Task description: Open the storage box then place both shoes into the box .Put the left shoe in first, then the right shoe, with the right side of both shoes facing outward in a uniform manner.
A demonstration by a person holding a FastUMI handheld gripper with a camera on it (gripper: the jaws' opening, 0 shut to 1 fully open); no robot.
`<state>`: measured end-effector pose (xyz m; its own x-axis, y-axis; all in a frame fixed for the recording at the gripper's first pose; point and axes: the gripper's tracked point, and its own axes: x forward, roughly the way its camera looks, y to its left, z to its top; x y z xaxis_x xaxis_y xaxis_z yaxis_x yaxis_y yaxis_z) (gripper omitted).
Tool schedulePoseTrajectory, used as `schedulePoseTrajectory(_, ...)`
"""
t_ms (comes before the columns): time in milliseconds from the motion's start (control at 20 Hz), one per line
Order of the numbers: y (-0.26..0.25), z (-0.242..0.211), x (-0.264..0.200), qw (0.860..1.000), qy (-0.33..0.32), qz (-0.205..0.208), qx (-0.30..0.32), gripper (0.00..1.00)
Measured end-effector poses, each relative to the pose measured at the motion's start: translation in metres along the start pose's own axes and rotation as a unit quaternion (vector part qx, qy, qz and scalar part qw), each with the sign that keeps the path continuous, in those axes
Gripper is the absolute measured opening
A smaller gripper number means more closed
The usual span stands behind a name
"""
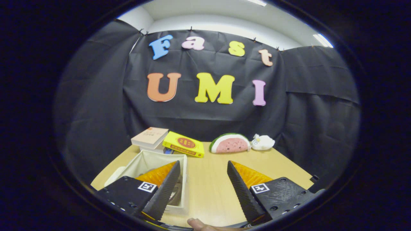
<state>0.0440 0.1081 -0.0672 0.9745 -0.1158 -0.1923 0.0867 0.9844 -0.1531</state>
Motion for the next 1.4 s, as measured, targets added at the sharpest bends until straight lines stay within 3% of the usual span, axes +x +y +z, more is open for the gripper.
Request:
schedulePoseTrajectory(100, -0.021, 0.013, -0.006, 0.999, -0.03, -0.006, 0.018, 0.93)
schedulePoseTrajectory(250, -0.052, 0.012, -0.015, 0.999, -0.023, -0.011, 0.038, 0.96)
schedulePoseTrajectory(550, -0.109, 0.014, -0.017, 0.997, -0.043, -0.058, 0.022, 0.96)
schedulePoseTrajectory(1000, -0.136, 0.03, -0.036, 0.993, -0.1, -0.044, 0.05, 0.95)
schedulePoseTrajectory(1400, -0.138, 0.021, -0.036, 0.993, -0.094, -0.048, 0.042, 0.95)
